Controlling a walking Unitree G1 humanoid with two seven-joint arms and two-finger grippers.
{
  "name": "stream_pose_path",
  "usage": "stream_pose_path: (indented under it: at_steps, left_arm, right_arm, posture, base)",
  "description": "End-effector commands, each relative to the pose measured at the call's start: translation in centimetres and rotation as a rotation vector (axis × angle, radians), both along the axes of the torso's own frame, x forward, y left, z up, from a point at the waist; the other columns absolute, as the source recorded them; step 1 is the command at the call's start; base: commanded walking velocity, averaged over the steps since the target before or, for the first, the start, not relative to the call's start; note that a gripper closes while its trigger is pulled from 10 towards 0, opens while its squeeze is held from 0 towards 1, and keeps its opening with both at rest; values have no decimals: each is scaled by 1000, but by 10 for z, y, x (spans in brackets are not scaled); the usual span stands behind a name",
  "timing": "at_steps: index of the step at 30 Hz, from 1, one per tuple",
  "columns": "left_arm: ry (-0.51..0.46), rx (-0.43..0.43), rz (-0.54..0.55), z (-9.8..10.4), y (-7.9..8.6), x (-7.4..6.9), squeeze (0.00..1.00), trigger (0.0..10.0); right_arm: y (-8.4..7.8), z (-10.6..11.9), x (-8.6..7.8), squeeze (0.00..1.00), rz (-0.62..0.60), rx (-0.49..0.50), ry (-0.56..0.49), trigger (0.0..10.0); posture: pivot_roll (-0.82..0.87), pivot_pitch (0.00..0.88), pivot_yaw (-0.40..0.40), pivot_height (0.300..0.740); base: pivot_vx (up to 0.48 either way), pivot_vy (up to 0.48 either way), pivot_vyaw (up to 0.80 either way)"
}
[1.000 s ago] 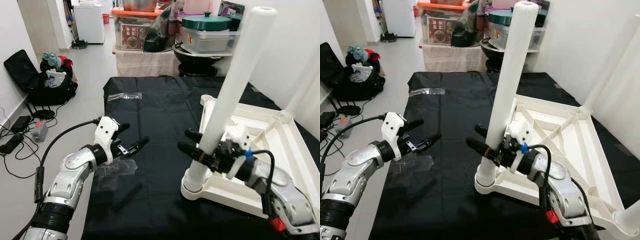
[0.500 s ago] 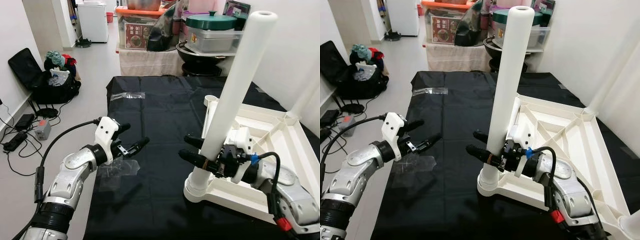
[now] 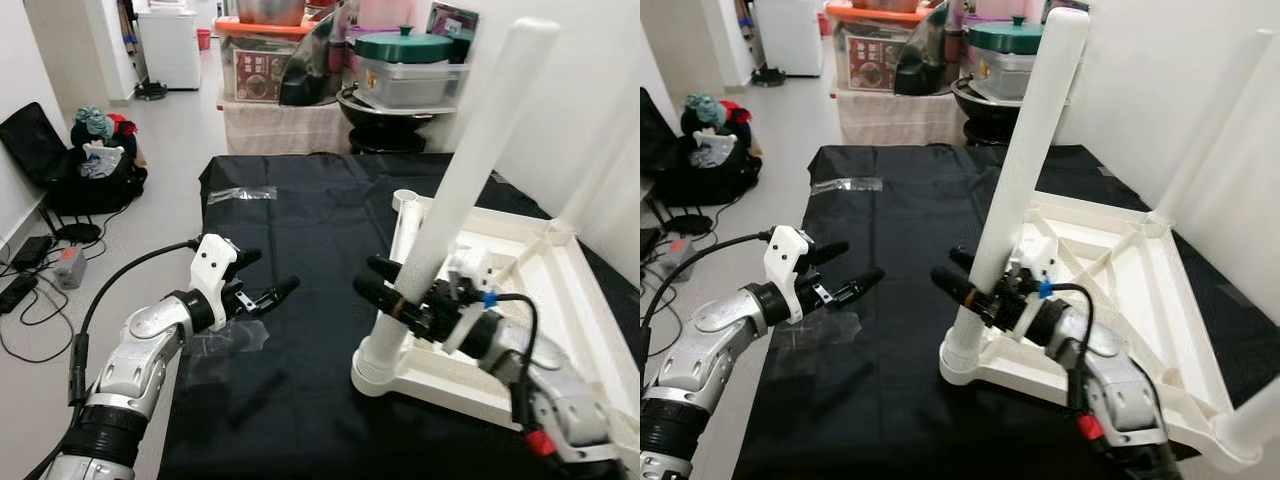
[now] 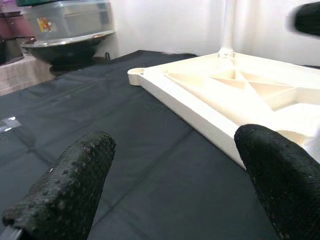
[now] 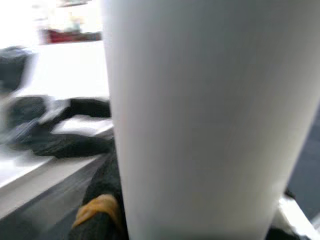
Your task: Building children table
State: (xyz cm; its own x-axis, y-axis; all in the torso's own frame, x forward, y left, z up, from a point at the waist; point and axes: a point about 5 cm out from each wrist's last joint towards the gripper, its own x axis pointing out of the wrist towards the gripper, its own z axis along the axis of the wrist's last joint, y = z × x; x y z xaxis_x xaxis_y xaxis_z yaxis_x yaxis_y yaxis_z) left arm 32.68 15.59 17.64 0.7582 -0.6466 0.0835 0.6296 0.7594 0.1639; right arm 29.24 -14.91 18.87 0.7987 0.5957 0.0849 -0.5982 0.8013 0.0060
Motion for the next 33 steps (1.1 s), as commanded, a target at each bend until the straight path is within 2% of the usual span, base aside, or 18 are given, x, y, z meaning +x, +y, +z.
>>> stream_pose_path:
  at_steps: [1, 2, 3, 6, 8, 9, 10, 16, 18, 21, 25, 28, 31, 33]
  left_arm:
    - [8, 8, 7, -2, 2, -2, 0, 10000]
    - [8, 8, 7, -2, 2, -2, 0, 10000]
    - [8, 6, 10, -3, 2, -3, 0, 10000]
    - [8, 6, 10, -3, 2, -3, 0, 10000]
    - [6, 6, 16, -3, 2, -3, 0, 10000]
    - [6, 6, 16, -3, 2, -3, 0, 10000]
    - [4, 6, 20, -3, 2, -2, 0, 10000]
    - [2, 2, 24, -3, -1, -3, 0, 10000]
    - [5, 4, 34, -5, 2, -3, 0, 10000]
    - [5, 5, 36, -5, 2, -3, 0, 10000]
    - [6, 3, 39, -5, 3, -4, 0, 10000]
    - [6, 3, 39, -5, 3, -4, 0, 10000]
    - [9, 5, 49, -5, 6, -1, 0, 10000]
    - [9, 5, 49, -5, 6, -1, 0, 10000]
  right_arm:
    - [-13, -28, 5, 0, -246, -57, 166, 0]
    - [-13, -28, 5, 0, -246, -57, 166, 0]
    - [-14, -34, 2, 0, -377, -95, 184, 0]
    - [-14, -34, 2, 0, -377, -95, 184, 0]
    - [-12, -44, -6, 0, -543, -178, 223, 0]
    - [-12, -44, -6, 0, -543, -178, 223, 0]
    - [-13, -49, -7, 0, -603, -194, 252, 0]
    - [-16, -54, -4, 0, -679, -196, 294, 0]
    - [-19, -52, -1, 0, -792, -185, 288, 0]
    - [-20, -52, -1, 0, -813, -178, 286, 0]
    - [-18, -56, -3, 0, -901, -155, 345, 0]
    - [-17, -56, -4, 0, -910, -156, 349, 0]
    - [-21, -56, -8, 0, -990, -127, 359, 0]
    - [-21, -56, -8, 0, -990, -127, 359, 0]
  posture:
    - [63, 0, -60, 740]
    - [63, 0, -60, 740]
    - [65, 0, -60, 740]
    - [65, 0, -60, 740]
    - [56, 0, -63, 740]
    - [56, 0, -63, 740]
    - [57, 0, -67, 740]
    - [57, 0, -70, 740]
    - [58, 0, -77, 740]
    - [58, 0, -77, 740]
    - [59, 0, -78, 740]
    - [59, 0, -78, 740]
    - [54, 0, -76, 740]
    - [54, 0, -76, 740]
  base:
    - [0, 0, 0]
    - [0, 0, 0]
    - [0, 0, 0]
    - [0, 0, 0]
    - [0, 0, 0]
    - [0, 0, 0]
    - [0, 0, 0]
    - [0, 0, 0]
    - [0, 0, 0]
    - [0, 0, 0]
    - [0, 0, 0]
    - [0, 0, 0]
    - [0, 0, 0]
    - [0, 0, 0]
